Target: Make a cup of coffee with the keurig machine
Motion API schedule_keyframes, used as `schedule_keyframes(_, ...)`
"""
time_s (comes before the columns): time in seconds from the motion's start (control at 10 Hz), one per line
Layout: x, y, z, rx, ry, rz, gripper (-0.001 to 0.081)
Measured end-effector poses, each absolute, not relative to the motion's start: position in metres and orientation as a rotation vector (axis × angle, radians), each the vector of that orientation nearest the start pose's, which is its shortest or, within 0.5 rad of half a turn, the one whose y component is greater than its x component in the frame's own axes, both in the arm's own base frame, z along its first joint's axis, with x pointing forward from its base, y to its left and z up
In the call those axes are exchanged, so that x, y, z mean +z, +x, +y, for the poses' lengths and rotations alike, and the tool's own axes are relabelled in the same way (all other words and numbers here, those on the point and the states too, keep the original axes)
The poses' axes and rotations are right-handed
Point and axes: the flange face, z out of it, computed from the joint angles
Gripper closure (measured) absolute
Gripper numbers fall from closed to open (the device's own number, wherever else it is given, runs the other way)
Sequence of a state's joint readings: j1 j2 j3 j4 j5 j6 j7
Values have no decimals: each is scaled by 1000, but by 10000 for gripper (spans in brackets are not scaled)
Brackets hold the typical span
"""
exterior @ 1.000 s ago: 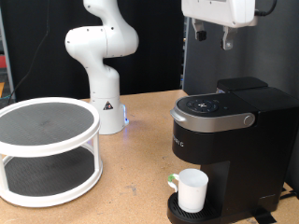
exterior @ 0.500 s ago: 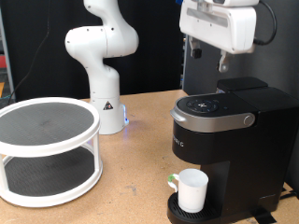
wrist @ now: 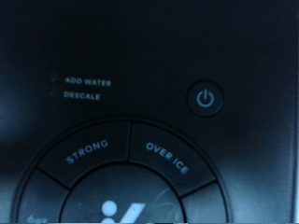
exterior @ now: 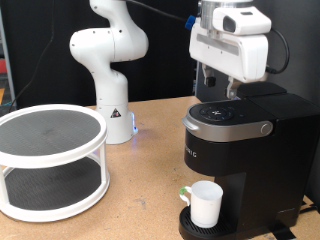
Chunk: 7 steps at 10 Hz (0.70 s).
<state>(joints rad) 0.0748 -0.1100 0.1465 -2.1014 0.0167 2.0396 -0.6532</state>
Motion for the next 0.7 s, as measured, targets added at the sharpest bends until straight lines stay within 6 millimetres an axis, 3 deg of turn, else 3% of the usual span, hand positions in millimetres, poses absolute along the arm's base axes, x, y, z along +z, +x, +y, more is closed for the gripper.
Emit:
schedule_keyframes(0.2, 458, 510, 117, -112, -2867, -1328, 444)
schedule_keyframes(0.3, 452, 510, 117, -151, -2875, -1320, 444)
schedule_keyframes(0.4, 447, 510, 117, -189, -2884, -1309, 621)
schedule_keyframes(0.5, 445, 510, 117, -226, -2890, -1300, 621)
schedule_keyframes(0.6, 444, 509, 116, -268, -2897, -1292, 761)
schedule_keyframes(0.7, 445, 508, 116, -302, -2898, -1285, 792)
